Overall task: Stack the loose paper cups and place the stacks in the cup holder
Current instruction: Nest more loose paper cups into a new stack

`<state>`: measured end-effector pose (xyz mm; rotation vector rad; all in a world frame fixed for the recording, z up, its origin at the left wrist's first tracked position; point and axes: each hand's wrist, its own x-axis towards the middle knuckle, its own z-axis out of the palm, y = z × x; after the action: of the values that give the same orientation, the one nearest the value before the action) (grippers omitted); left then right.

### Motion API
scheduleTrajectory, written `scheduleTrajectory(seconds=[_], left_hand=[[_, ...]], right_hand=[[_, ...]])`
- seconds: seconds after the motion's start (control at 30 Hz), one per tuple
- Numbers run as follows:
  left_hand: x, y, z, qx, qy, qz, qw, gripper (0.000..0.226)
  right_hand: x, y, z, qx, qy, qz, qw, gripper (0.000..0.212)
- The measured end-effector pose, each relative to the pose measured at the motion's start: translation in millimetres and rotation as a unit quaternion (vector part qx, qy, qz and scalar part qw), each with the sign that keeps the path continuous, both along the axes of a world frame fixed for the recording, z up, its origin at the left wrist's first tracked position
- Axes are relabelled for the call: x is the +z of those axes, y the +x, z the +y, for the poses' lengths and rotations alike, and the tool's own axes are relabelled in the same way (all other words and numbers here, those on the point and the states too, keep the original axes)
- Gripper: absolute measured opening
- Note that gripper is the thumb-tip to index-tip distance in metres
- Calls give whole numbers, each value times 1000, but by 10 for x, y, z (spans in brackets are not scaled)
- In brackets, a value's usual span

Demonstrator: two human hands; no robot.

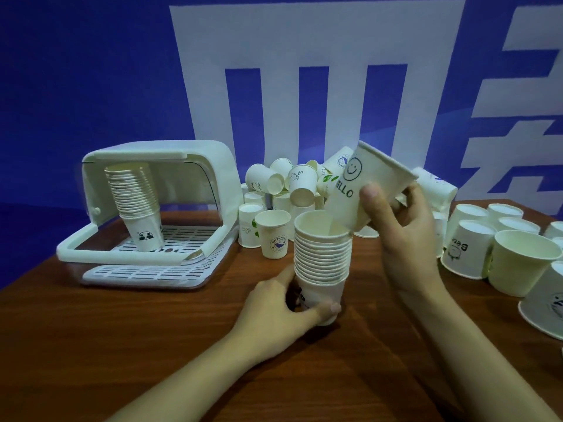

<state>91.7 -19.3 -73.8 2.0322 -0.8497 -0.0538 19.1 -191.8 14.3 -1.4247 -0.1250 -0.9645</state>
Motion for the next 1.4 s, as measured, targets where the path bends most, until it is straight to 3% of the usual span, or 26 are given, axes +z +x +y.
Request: scheduleTrajectory(seconds=[0.17,0.67,0.9,1.03,1.2,1.4], left_hand=[[-13,-5,-18,3,-7,-5,1000,79],[-25,-5,-10,0,-16,0,1000,73],[-14,-13,-3,-6,-22,-4,1000,75],[-9,-5,-1,-7,-10,-2,1000,79],[0,-18,-1,-10,-18,-4,1000,77],[-23,1,-11,-3,-27,-10,1000,72]], right_hand=[[-96,98,73,28,-20,40,999,77],[-140,103,220,63,-50,54,995,51],[-245,144,137,75,-57,72,993,77],[-214,126,80,51,-42,42,997,58],[-236,130,74,8,-116,40,992,32],[-331,154,76,-35,-155,64,985,40]])
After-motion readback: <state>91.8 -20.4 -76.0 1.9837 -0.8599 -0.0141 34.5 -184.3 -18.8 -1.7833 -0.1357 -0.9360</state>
